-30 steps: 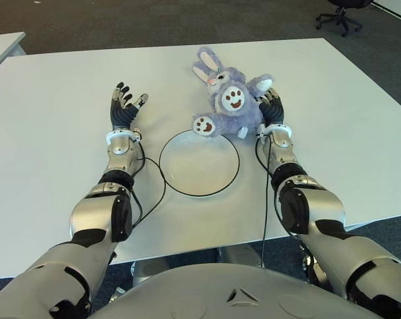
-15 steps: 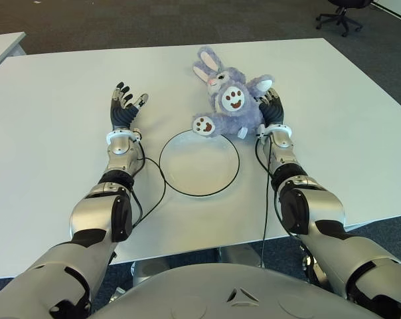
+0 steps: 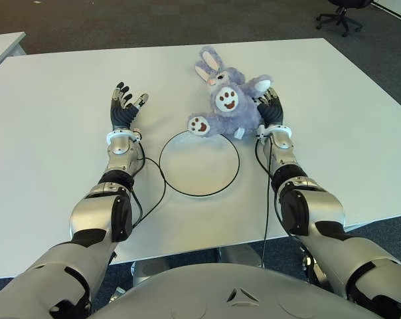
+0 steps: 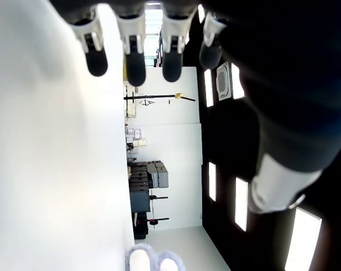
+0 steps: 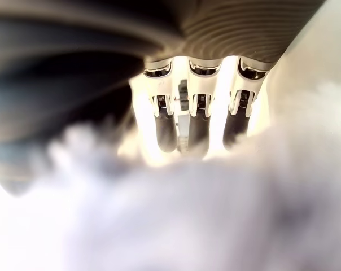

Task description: Put the doll into the plate.

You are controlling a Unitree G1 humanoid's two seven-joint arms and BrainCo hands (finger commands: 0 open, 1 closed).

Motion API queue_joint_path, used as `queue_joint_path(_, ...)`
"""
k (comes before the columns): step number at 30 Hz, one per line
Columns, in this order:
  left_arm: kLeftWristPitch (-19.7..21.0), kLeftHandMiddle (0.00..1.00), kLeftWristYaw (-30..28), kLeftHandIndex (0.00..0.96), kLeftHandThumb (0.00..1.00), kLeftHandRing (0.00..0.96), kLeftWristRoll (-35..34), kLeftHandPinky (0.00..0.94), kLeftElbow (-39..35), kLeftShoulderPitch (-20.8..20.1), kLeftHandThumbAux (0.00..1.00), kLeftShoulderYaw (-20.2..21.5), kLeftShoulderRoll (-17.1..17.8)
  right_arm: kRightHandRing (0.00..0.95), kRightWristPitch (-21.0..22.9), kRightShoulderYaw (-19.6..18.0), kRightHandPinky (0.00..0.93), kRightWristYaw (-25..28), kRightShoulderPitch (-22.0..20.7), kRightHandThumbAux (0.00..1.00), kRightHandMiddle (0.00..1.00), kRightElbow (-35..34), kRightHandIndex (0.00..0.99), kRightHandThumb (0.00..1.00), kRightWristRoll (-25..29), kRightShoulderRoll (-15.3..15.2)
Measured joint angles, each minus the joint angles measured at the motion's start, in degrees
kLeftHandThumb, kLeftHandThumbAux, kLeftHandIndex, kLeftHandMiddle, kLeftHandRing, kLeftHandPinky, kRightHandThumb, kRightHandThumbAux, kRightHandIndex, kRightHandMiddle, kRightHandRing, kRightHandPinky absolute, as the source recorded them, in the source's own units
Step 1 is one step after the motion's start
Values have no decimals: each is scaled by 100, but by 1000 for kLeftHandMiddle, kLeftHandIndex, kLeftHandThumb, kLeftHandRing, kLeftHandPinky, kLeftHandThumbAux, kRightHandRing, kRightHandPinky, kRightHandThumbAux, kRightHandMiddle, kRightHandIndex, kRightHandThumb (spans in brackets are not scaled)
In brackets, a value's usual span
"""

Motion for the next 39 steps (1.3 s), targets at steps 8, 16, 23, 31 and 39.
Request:
queue_joint_path(8, -6, 115, 0, 6, 125, 120, 0, 99, -2, 0, 723, 0, 0, 179, -103, 69, 208, 24, 39, 799, 160, -26, 100, 451, -75, -2)
queue_joint_path(16, -18, 118, 0, 7, 121, 122, 0, 99, -5, 0, 726, 0, 0, 179, -239, 119, 210, 73, 123, 793, 158, -114, 90, 428, -112, 0)
queue_joint_path(23, -23, 116, 0, 7, 116, 119, 0, 100, -7, 0, 720, 0, -1, 174, -353, 163, 203, 139, 197, 802, 150, -201, 79, 444, -114, 7)
queue_joint_path(31, -44, 116, 0, 10, 116, 122, 0, 108, -7, 0, 724, 0, 0, 176, -386, 185, 210, 179, 231, 798, 152, -248, 72, 426, -115, 9)
queue_joint_path(39, -72, 123, 0, 13, 116, 127, 0, 107, -7, 2, 727, 0, 0, 172, -387, 248, 199, 188, 255, 798, 150, -289, 72, 431, -117, 9)
